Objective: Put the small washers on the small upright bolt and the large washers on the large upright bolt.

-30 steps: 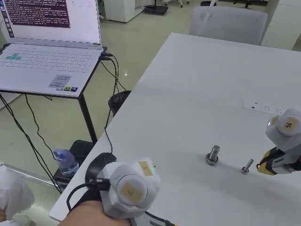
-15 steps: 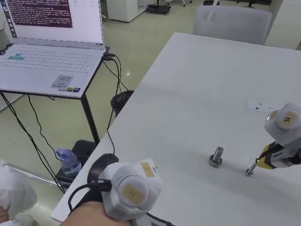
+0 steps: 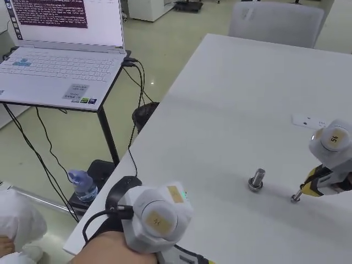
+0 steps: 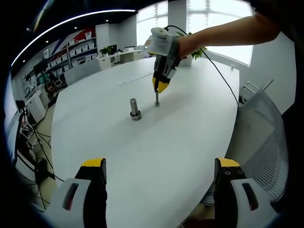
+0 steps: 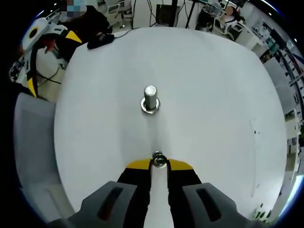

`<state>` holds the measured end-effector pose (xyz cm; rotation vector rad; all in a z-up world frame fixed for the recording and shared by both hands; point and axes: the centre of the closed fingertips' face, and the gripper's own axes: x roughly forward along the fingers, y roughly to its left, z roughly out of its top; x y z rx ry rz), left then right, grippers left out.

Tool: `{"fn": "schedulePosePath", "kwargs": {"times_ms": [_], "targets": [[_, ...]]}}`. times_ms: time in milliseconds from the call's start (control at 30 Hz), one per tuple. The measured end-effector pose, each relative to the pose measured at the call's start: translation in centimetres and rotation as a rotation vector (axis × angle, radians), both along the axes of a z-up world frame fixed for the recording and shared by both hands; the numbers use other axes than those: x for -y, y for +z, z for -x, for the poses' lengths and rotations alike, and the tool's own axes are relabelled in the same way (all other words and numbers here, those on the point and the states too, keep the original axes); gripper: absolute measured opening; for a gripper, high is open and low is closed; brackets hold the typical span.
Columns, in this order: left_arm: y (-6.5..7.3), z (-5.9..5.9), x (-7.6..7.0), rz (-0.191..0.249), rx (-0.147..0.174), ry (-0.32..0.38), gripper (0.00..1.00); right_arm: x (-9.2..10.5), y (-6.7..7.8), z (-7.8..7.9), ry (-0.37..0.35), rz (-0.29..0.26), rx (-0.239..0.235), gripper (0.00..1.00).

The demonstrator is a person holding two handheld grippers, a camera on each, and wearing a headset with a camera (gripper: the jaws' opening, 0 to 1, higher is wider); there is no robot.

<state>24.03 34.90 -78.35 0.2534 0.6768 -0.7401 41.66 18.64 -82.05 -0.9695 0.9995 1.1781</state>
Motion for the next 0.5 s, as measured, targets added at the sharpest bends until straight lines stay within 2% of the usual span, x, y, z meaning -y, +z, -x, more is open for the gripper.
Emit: {"fn": "schedulePosePath", "kwargs": {"times_ms": [500], "targets": [[-0.4, 0.1, 0.1, 0.004, -0.011, 0.002, 0.93, 0.1, -1.7, 0.1, 0.024, 0.042, -0.013, 0.13]]}}
